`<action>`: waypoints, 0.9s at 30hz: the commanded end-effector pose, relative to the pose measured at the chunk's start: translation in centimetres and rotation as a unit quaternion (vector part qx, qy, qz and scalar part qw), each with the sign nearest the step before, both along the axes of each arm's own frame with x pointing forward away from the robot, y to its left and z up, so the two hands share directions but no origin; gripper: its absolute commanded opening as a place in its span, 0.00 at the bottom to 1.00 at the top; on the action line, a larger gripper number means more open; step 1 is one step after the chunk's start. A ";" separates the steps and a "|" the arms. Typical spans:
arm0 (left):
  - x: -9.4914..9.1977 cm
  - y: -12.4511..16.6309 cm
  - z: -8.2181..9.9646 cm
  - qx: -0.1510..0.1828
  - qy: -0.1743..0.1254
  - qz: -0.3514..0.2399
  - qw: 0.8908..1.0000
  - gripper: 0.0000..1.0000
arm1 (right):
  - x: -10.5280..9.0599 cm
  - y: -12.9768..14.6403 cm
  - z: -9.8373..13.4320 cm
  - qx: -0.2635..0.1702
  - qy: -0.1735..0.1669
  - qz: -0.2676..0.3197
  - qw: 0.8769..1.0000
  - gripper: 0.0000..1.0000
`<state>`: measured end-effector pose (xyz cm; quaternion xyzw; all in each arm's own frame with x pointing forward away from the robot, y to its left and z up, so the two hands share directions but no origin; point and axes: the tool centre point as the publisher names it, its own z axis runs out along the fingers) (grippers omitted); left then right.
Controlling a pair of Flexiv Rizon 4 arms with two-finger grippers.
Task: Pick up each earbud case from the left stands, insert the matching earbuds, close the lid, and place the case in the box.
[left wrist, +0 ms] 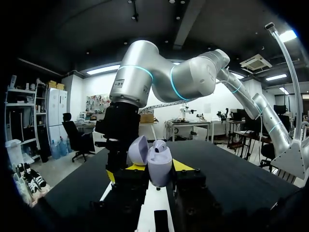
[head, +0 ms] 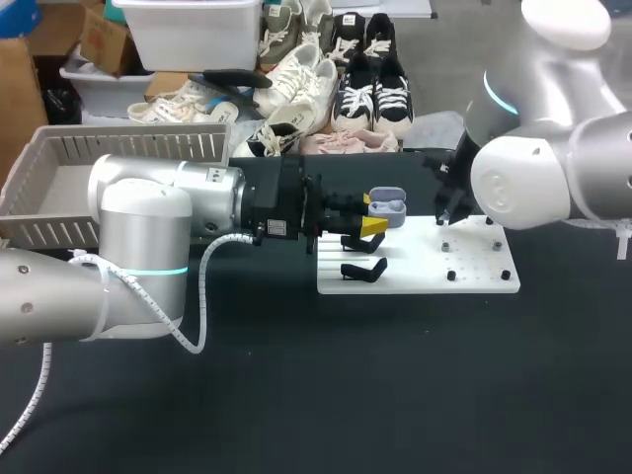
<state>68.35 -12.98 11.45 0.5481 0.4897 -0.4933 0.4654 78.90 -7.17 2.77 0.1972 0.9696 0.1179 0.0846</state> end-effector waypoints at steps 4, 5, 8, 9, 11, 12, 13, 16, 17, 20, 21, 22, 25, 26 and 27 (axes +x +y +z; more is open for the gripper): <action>0.0 0.0 0.0 0.000 0.000 0.000 1.000 0.00 | -0.7 -0.8 1.4 0.005 -0.004 -0.008 1.000 0.00; 0.0 0.0 0.0 0.000 0.000 0.000 1.000 0.00 | -0.8 -1.0 1.6 0.006 -0.005 -0.010 1.000 0.00; 0.0 0.0 0.0 0.000 0.000 0.000 1.000 0.00 | -1.4 -1.6 2.5 0.012 -0.009 -0.017 1.000 0.00; 0.0 0.0 0.0 0.000 0.000 0.000 1.000 0.00 | -1.6 -1.9 3.0 0.016 -0.009 -0.021 1.000 0.00; 0.0 0.0 0.0 0.000 0.000 0.000 1.000 0.00 | -2.1 -2.4 4.0 0.018 -0.011 -0.023 1.000 0.00; 0.0 0.0 0.0 0.000 0.000 0.000 1.000 0.00 | -2.3 -2.6 4.5 0.020 -0.012 -0.023 0.999 0.00; 0.0 0.0 0.0 0.000 0.000 0.000 1.000 0.00 | -2.7 -2.8 5.3 0.020 -0.016 -0.022 0.999 0.00; 0.0 0.0 0.0 0.000 0.000 0.000 1.000 0.00 | -3.7 -3.4 8.0 0.019 -0.022 -0.007 1.000 0.00; 0.0 0.0 0.0 0.000 0.000 0.000 1.000 0.00 | -4.0 -3.5 9.0 0.018 -0.022 -0.001 1.000 0.00; 0.0 0.0 0.0 0.000 0.000 0.000 1.000 0.00 | -4.9 -3.9 12.0 0.006 -0.026 0.021 0.999 0.00; 0.0 0.0 0.0 0.000 0.000 0.000 1.000 0.00 | -5.4 -3.9 13.0 -0.001 -0.026 0.032 0.999 0.00; 0.0 0.0 0.0 0.000 0.000 0.000 1.000 0.00 | -5.8 -3.9 14.0 -0.006 -0.026 0.043 0.999 0.00; 0.0 0.0 0.0 0.000 0.000 0.000 1.000 0.00 | -7.1 -3.5 16.7 -0.014 -0.013 0.082 0.996 0.00; 0.0 0.0 0.0 0.000 0.000 0.000 1.000 0.00 | -7.5 -3.3 17.5 -0.026 -0.010 0.093 0.995 0.00; 0.0 0.0 0.0 0.000 0.000 0.000 1.000 0.00 | -8.0 -3.0 18.1 -0.034 -0.006 0.109 0.993 0.00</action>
